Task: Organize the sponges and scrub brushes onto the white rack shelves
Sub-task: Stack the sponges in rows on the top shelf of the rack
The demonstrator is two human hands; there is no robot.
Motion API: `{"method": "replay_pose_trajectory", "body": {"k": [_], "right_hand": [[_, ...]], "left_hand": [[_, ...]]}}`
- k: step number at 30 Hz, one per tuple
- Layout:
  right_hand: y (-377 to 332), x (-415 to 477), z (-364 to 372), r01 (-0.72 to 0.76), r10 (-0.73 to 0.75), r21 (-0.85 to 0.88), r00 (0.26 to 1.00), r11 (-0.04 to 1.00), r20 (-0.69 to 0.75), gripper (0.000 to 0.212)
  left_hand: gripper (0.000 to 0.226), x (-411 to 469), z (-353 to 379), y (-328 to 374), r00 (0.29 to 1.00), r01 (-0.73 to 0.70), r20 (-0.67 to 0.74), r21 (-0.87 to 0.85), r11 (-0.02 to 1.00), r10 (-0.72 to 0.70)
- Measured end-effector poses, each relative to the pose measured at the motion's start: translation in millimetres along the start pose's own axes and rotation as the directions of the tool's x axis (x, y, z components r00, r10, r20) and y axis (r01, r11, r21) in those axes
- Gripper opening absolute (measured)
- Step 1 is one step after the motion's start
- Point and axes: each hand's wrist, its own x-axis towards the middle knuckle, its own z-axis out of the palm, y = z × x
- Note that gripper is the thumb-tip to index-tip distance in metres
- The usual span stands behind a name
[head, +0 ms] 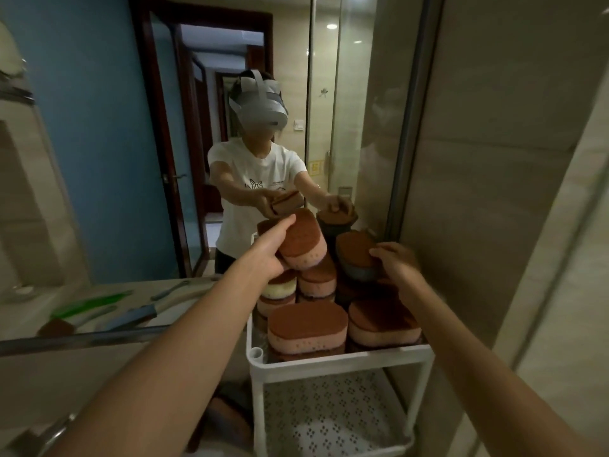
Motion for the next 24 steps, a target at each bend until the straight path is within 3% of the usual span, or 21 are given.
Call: {"method": "replay_pose_trajectory", "body": {"k": [7, 14, 19, 24], "right_hand": [[9.8, 8.1, 9.6, 0.118, -0.1, -0.273, 0.992, 0.955, 0.078, 0.038], [13.7, 10.5, 14.1, 0.259, -0.221, -0.59, 0.966, 0.765, 0.137, 0.041], [17.7, 1.1, 20.3, 0.39, -0.298, -0.563, 0.921, 0.729, 0.252, 0.035], [14.1, -2.4, 18.7, 0.399, -0.266, -0.624, 0.917, 0.672, 0.299, 0.033]], "left_hand": [[0.043, 17.7, -11.7, -9.6, 0.998, 0.007, 0.062, -0.056, 0.998, -0.004], [0.04, 19.4, -14.5, -14.3, 0.993, 0.018, 0.121, -0.089, 0.996, -0.007], [0.039, 18.6, -13.8, -15.4, 0.991, 0.03, 0.129, -0.119, 0.992, -0.015], [0.038, 19.7, -15.4, -16.0, 0.987, 0.055, 0.159, -0.141, 0.988, -0.032]]}}
